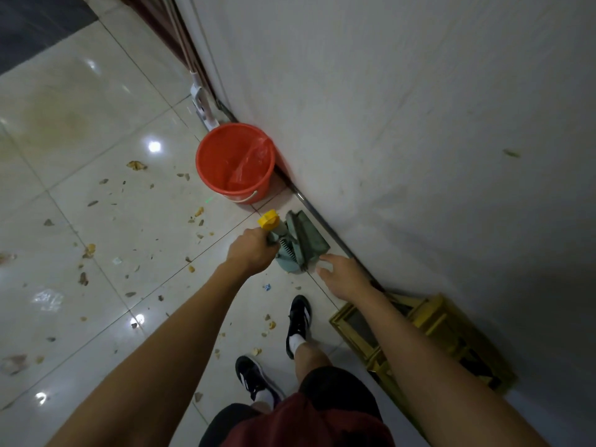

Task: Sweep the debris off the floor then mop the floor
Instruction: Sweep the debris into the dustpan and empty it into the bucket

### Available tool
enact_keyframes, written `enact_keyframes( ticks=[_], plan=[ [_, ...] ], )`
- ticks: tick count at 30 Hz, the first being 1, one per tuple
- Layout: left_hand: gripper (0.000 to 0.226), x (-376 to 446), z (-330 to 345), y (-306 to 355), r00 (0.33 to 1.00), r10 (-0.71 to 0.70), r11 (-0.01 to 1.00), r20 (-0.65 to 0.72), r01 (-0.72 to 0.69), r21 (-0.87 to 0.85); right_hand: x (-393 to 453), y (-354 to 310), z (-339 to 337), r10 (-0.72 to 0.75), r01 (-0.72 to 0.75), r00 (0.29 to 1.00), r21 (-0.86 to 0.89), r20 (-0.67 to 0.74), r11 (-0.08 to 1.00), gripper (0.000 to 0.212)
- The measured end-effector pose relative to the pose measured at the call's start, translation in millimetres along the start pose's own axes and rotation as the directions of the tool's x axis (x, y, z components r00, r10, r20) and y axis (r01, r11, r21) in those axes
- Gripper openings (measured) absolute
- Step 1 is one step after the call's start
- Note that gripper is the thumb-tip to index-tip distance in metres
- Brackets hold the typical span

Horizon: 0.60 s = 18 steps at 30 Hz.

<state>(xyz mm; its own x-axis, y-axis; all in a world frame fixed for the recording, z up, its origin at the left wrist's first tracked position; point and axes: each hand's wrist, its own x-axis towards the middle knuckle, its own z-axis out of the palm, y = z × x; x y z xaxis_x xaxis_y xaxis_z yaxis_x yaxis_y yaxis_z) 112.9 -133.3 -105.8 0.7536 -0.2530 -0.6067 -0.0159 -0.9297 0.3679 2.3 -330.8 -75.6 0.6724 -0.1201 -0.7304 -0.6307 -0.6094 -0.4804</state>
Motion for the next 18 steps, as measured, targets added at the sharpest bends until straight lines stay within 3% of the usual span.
enact_keyframes(
  ticks=[3, 13, 18],
  plan=[
    [0.010, -13.8, 11.0, -2.1, 1.000, 0.001, 0.998, 0.023, 0.000, -0.062, -9.0, 0.6, 7.2, 0.003, -0.003, 1.000, -0.012, 0.006, 1.000, 0.038],
    [0.033, -90.7, 68.0, -57.9, 0.995, 0.090, 0.994, 0.036, -0.087, -0.067, -68.3, 3.6, 66.1, 0.021, -0.022, 0.998, -0.020, -0.053, 1.000, 0.043],
    [0.043, -136.0, 118.7, -96.3, 0.974, 0.138, 0.989, 0.179, -0.127, -0.069, -117.4, 13.0, 121.1, 0.066, -0.068, 0.996, -0.037, -0.060, 0.997, 0.044]
  ],
)
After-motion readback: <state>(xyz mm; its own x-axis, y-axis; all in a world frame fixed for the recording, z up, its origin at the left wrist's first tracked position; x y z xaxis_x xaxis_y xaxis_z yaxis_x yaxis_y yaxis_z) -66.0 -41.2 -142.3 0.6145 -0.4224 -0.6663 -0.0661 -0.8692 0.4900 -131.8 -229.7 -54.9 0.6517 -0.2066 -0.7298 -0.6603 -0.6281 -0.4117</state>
